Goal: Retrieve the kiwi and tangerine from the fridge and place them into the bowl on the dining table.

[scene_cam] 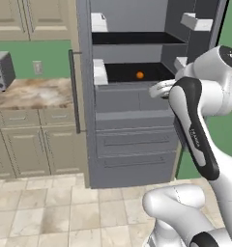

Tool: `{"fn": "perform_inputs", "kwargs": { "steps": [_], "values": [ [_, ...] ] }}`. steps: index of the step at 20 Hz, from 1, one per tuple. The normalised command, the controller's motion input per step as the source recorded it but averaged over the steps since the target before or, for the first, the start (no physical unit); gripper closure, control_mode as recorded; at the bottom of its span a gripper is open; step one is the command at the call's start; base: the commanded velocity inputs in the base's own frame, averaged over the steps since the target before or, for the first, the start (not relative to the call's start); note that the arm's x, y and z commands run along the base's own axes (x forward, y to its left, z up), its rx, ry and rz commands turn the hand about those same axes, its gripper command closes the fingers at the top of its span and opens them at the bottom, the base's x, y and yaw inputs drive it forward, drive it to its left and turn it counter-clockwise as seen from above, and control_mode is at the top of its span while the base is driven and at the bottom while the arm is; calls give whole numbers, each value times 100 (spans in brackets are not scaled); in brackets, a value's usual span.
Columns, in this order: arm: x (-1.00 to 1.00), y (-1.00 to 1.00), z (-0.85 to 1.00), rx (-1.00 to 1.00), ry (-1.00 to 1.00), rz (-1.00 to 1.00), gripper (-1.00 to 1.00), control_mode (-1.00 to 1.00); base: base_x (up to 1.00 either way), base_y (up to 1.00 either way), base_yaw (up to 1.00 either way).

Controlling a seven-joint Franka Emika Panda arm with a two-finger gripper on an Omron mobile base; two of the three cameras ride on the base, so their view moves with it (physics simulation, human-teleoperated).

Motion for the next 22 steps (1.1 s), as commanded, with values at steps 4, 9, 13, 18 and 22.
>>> {"fn": "perform_inputs", "kwargs": {
  "steps": [4,9,13,18,22],
  "values": [
    [0,0,0,0,0,0,100,100,-72,17,18],
    [0,0,0,0,0,0,100,100,-66,17,20],
    [0,0,0,0,0,0,100,100,-72,18,20],
    [0,0,0,0,0,0,100,100,-68,18,27],
    [0,0,0,0,0,0,100,100,-50,5,32]
  ]
}}
